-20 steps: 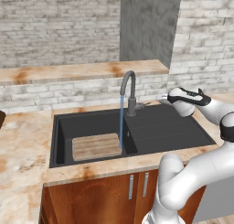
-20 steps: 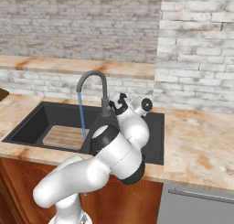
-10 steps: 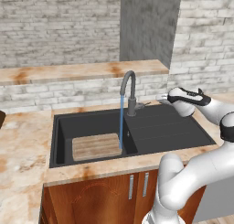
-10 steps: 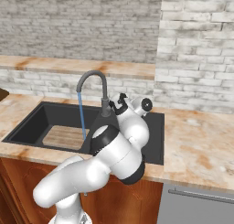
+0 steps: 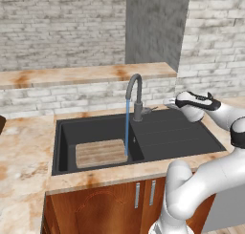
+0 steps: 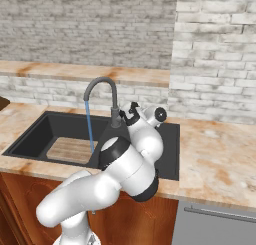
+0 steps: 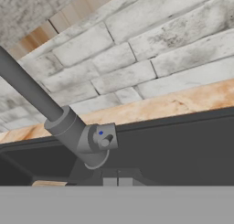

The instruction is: Turn on the sink faucet with hot water and rinse the cutting board for ten seconds, then turn off the faucet. Push the cutting board to reach the water if necessary.

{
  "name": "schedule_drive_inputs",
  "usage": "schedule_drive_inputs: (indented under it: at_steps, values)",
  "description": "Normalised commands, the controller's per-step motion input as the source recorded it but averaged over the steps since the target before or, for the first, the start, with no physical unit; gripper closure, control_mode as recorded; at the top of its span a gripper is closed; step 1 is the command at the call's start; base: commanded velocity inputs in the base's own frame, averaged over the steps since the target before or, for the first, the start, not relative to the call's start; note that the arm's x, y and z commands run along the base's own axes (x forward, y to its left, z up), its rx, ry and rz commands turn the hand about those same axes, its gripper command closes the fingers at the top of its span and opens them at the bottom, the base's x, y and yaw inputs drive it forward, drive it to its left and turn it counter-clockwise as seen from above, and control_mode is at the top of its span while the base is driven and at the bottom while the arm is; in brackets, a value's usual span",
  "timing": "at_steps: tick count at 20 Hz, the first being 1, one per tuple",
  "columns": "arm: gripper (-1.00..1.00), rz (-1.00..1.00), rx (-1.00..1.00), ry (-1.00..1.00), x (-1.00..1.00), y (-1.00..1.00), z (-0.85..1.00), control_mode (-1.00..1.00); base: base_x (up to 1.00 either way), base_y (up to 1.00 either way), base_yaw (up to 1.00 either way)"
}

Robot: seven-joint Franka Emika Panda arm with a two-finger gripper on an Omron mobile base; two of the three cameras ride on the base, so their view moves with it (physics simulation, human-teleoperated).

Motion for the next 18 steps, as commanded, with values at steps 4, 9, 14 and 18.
schedule_drive_inputs:
  at_steps: [4, 9, 14, 18]
  values:
    - [1.00, 0.00, 0.00, 0.00, 0.00, 0.00, 0.00, -1.00, 0.00, 0.00, 0.00]
    - [1.00, 0.00, 0.00, 0.00, 0.00, 0.00, 0.00, -1.00, 0.00, 0.00, 0.00]
    - [1.00, 0.00, 0.00, 0.00, 0.00, 0.00, 0.00, -1.00, 0.00, 0.00, 0.00]
    - [1.00, 0.00, 0.00, 0.00, 0.00, 0.00, 0.00, -1.00, 0.00, 0.00, 0.00]
